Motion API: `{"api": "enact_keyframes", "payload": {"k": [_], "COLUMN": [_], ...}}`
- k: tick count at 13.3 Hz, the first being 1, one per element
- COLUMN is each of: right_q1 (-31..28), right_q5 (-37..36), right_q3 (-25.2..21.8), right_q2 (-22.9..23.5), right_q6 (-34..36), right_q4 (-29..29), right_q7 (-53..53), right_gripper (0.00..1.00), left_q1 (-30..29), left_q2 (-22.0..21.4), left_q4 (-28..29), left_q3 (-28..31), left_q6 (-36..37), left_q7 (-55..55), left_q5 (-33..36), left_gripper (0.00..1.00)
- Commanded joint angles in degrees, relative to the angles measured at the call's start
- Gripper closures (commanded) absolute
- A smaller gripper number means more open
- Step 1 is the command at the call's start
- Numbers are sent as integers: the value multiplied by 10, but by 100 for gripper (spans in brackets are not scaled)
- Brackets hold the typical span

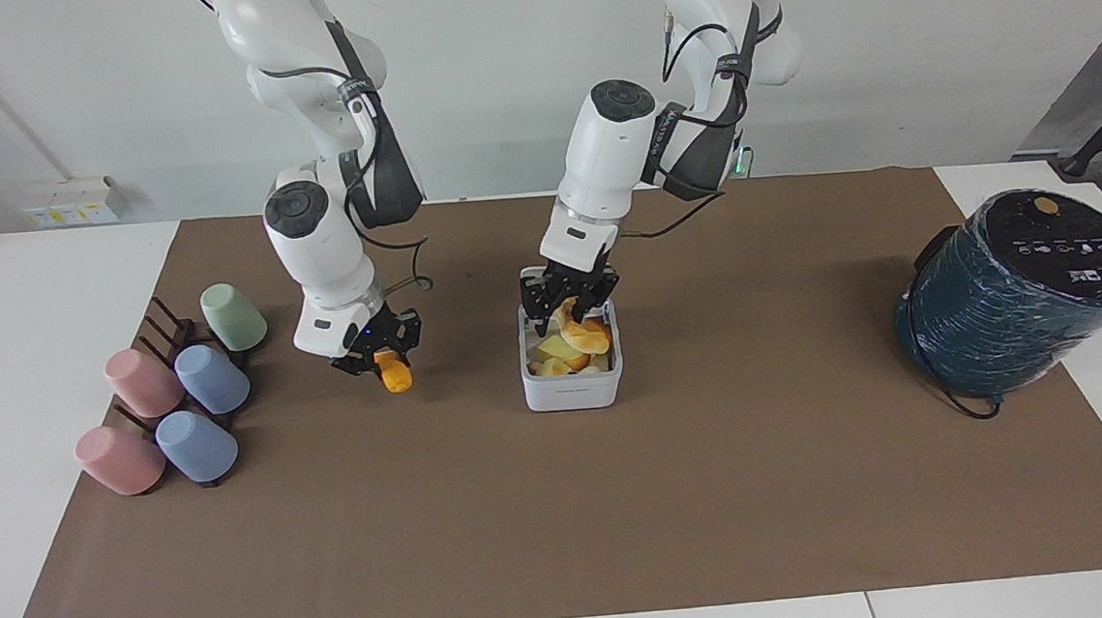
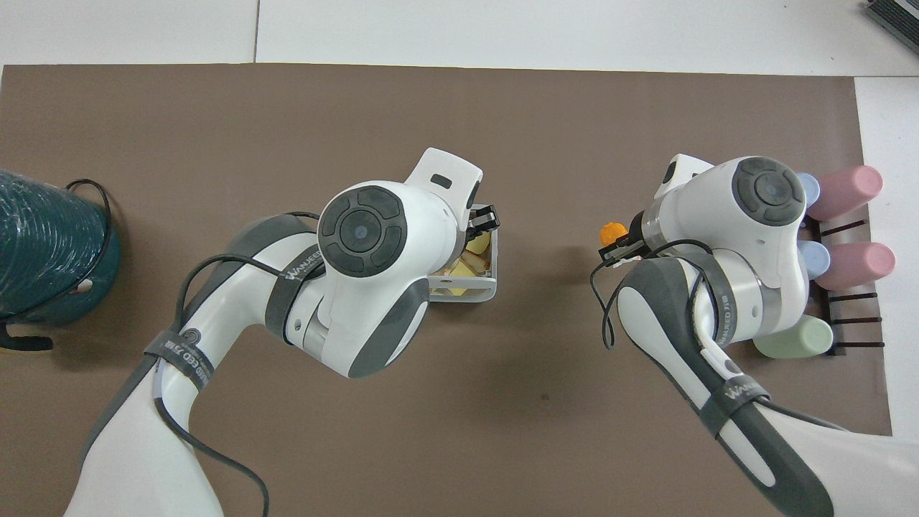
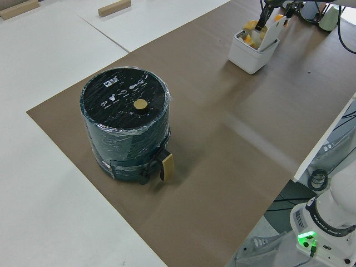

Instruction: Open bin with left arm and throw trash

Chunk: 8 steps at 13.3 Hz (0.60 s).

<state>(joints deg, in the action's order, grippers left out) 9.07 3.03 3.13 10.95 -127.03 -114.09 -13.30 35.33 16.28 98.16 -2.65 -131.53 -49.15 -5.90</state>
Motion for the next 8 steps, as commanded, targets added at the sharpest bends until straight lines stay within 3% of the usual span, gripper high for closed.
{"api": "enact_keyframes", "payload": {"k": [1, 4, 8], "right_q1": [-4, -4, -3], "right_q5": [-10, -10, -10], "right_q3": [3, 3, 3], "right_q2": [0, 0, 0], "right_q6": [5, 5, -1], "right_q4": [0, 0, 0], "right_q7": [13, 13, 13], "right_gripper": [100, 100, 100], "left_q1": [4, 2, 11], "left_q2": [-3, -2, 2], "left_q4": [-13, -36, -44], "left_q3": [10, 10, 10], "left_q6": [33, 86, 89], "left_q7": [-4, -3, -9], "left_q5": [3, 42, 43], "left_gripper": [44, 44, 44]}}
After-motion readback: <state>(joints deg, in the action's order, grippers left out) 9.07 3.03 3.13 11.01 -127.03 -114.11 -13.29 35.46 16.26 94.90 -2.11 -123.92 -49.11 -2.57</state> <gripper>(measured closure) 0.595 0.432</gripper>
